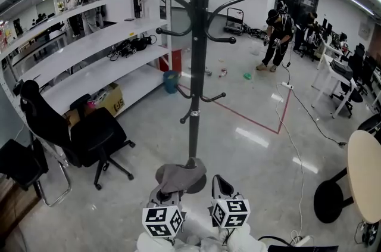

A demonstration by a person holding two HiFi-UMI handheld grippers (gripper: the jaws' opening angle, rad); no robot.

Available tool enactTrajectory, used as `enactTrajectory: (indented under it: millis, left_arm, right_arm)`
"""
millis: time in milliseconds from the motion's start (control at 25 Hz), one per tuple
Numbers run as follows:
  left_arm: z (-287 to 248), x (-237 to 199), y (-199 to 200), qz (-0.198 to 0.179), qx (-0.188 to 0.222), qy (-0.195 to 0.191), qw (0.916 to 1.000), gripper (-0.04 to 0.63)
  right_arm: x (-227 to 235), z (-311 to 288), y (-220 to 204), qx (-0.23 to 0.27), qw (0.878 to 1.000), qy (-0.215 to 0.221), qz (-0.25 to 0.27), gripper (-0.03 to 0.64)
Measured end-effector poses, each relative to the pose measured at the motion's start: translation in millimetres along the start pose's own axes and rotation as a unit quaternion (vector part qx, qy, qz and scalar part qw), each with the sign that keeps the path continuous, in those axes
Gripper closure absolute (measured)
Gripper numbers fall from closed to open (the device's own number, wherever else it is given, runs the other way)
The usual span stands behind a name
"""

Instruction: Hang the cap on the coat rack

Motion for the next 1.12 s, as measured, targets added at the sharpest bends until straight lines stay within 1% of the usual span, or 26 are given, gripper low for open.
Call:
enactTrajectory:
  millis: [320, 560, 920, 1120]
  left_arm:
    - [-14, -3, 6, -0.008, -0.003, -0.010, 0.9999, 0.579]
    - [-28, -18, 29, -0.024, 0.024, -0.001, 0.9994, 0.579]
    - [-69, -46, 67, -0.044, 0.064, 0.018, 0.9968, 0.580]
    - [-89, -54, 77, -0.060, 0.076, 0.028, 0.9948, 0.580]
  right_arm:
    - [-7, -17, -1, -0.007, 1.000, 0.001, -0.008, 0.607]
    - [1, -17, 7, 0.002, 1.000, -0.020, -0.009, 0.606]
    - [11, -18, 0, -0.007, 0.999, -0.044, -0.013, 0.607]
    - [20, -22, 3, -0.008, 0.998, -0.058, -0.011, 0.607]
Point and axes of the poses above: the fingertips, and each gripper's own axes: z backward along the fingers, x to its right, y out of its top, the point moved 4 cm from there along z, backward along the fingers, and after that the axes turned 3 degrees about x, right-handed, at the moved point
